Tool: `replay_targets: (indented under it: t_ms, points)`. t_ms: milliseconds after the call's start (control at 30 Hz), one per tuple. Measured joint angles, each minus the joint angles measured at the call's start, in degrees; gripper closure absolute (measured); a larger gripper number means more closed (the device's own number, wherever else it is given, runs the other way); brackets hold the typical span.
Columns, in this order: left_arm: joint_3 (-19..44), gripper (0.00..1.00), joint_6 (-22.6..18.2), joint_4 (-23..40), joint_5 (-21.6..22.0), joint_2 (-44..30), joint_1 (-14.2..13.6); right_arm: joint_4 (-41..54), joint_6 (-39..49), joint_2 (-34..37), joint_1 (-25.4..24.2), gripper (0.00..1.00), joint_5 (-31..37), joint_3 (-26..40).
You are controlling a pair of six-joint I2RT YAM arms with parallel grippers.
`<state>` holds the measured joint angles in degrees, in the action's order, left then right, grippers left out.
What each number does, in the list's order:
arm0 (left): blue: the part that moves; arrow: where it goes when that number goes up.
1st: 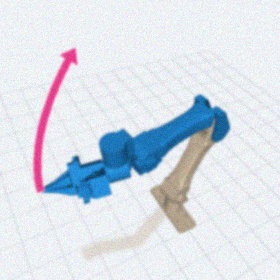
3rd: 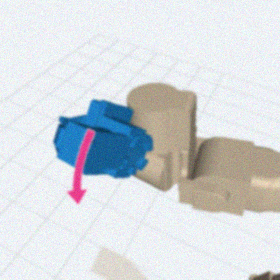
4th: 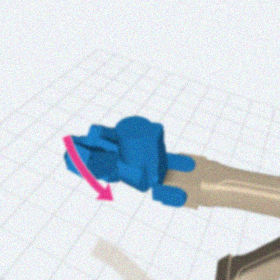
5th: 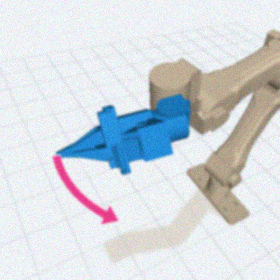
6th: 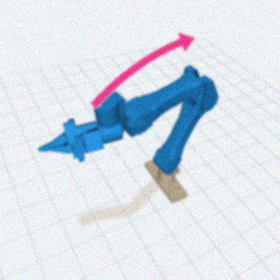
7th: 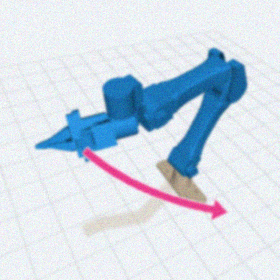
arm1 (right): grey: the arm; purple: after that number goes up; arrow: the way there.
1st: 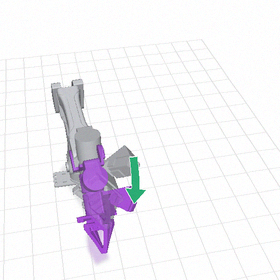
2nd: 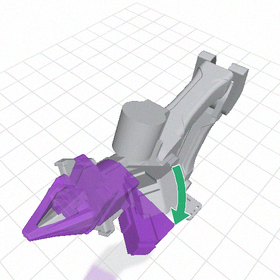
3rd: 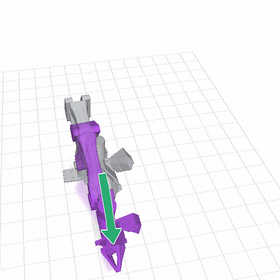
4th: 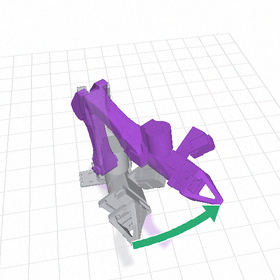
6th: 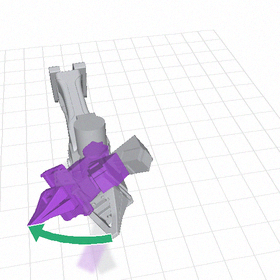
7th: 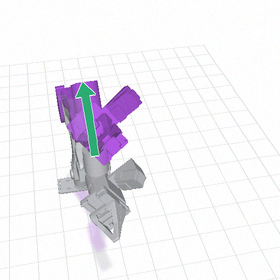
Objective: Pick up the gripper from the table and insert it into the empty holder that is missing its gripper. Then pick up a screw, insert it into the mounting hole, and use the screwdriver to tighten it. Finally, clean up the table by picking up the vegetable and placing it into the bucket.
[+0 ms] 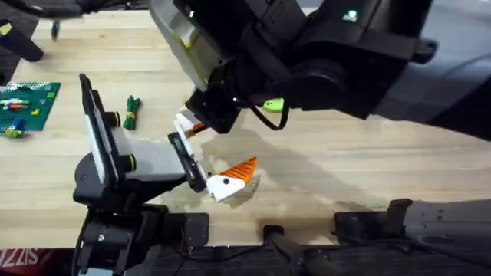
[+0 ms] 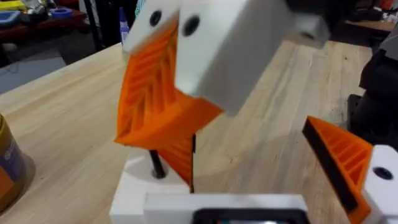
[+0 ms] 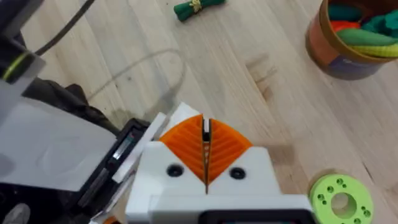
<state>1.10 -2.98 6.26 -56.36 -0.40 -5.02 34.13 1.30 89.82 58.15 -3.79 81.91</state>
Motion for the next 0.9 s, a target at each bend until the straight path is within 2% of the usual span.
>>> replay_targets:
  t_ms: [900]
  points:
    - [0.0,0.015,0.0,0.0,0.0,0.0,0.0,0.2,0.0,-0.8,1.5,0.995,0.2,0.0]
